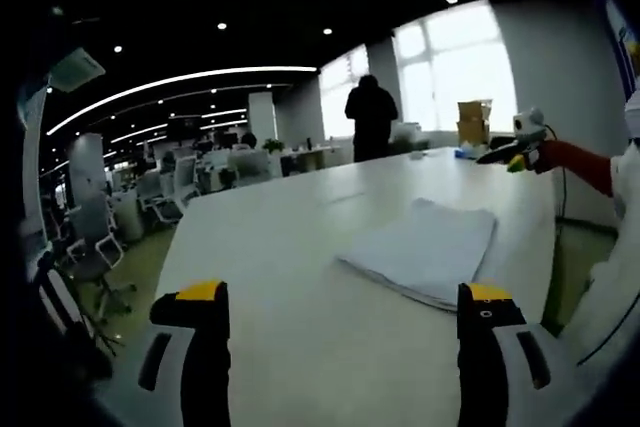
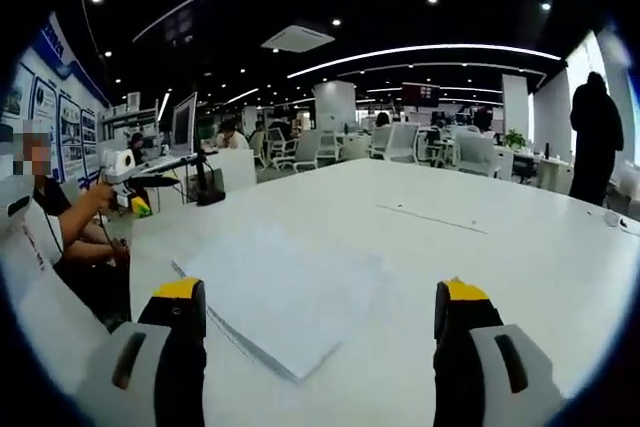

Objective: Organize the stack of printing papers by aligning and flattening the scattered papers on the table

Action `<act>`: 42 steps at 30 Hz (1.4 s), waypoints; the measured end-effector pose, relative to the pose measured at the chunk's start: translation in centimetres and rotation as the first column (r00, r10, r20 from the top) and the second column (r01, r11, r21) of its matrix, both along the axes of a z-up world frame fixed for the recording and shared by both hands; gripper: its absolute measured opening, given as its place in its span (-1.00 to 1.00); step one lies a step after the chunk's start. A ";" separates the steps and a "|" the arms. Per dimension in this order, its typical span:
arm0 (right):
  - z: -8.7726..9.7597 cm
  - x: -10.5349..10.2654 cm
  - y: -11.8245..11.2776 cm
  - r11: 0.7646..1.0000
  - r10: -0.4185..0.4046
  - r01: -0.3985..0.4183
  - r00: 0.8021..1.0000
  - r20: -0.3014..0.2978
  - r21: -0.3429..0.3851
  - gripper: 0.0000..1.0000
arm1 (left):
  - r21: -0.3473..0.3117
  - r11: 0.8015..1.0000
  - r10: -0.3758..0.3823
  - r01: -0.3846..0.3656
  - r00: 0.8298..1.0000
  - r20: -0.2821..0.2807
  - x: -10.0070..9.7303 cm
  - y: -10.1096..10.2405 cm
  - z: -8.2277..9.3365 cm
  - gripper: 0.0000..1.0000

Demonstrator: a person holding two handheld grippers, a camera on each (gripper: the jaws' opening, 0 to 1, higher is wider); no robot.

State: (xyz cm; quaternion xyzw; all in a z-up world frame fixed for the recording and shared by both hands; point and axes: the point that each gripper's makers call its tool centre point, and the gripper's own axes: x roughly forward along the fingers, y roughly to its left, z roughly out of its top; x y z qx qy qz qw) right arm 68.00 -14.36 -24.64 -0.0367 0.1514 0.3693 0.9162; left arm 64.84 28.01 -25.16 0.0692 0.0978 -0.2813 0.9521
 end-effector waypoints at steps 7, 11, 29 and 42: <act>0.0 -2.2 -1.1 1.000 -0.008 0.008 1.000 -0.014 -0.011 0.80 | 0.008 0.999 0.035 -0.035 0.999 0.007 -1.7 1.3 0.5 0.94; -0.1 -3.6 -2.3 0.999 -0.029 0.029 0.999 -0.020 -0.017 0.80 | 0.009 0.999 0.045 -0.045 0.999 0.007 -2.8 1.7 0.6 0.94; -0.6 -8.8 -6.3 0.994 -0.109 0.107 0.993 -0.049 -0.031 0.80 | 0.046 0.997 0.060 -0.059 0.998 -0.024 -7.8 2.7 -0.3 0.94; -1.3 -11.6 -7.6 0.992 -0.123 0.121 0.991 -0.057 -0.029 0.80 | 0.053 0.992 0.117 -0.115 0.992 -0.042 -11.7 4.4 -0.7 0.94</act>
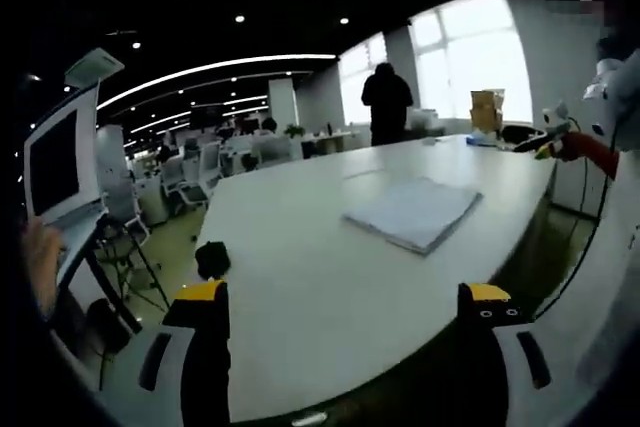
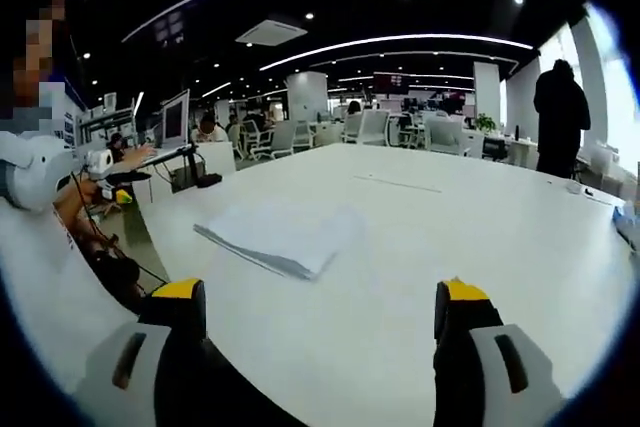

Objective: Organize the stack of printing papers by aligning and flattening the scattered papers on the table

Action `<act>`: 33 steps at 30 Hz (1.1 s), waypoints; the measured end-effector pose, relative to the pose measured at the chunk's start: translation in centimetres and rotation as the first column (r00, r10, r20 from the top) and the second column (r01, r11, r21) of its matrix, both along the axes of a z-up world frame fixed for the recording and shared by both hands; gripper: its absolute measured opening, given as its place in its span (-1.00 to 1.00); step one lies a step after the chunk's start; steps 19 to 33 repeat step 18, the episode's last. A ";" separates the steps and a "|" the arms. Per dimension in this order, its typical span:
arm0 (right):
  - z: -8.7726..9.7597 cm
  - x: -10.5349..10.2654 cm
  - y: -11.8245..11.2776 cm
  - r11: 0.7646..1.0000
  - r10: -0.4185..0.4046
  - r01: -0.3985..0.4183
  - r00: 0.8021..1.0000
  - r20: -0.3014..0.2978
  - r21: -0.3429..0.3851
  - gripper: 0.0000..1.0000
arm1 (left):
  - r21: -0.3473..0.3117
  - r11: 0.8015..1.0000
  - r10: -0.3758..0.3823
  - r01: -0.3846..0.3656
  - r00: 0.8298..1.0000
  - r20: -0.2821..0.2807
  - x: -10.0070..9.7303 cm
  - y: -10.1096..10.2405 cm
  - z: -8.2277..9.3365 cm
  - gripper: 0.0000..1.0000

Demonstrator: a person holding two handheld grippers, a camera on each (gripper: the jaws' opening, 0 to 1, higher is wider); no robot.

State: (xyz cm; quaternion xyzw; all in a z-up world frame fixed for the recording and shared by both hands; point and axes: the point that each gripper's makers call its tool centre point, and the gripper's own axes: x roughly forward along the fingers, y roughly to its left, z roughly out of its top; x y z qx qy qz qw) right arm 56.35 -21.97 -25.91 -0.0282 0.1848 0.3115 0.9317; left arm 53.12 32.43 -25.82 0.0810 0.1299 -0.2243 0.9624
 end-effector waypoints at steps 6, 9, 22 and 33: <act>0.1 -0.6 -1.0 1.000 -0.013 0.013 1.000 0.001 0.000 0.80 | 0.006 0.999 0.032 -0.032 0.999 -0.001 -0.6 1.1 0.4 0.94; -0.1 -0.6 -0.8 1.000 -0.007 0.007 1.000 0.001 0.001 0.80 | 0.005 0.999 0.033 -0.033 0.999 0.004 -0.4 0.9 0.5 0.94; -0.1 -0.3 -0.6 1.000 0.005 -0.005 1.000 0.002 -0.007 0.80 | -0.010 0.999 0.032 -0.032 0.999 0.012 -0.2 0.8 1.0 0.94; -0.1 -0.3 -0.6 1.000 0.005 -0.005 1.000 0.002 -0.007 0.80 | -0.010 0.999 0.032 -0.032 0.999 0.012 -0.2 0.8 1.0 0.94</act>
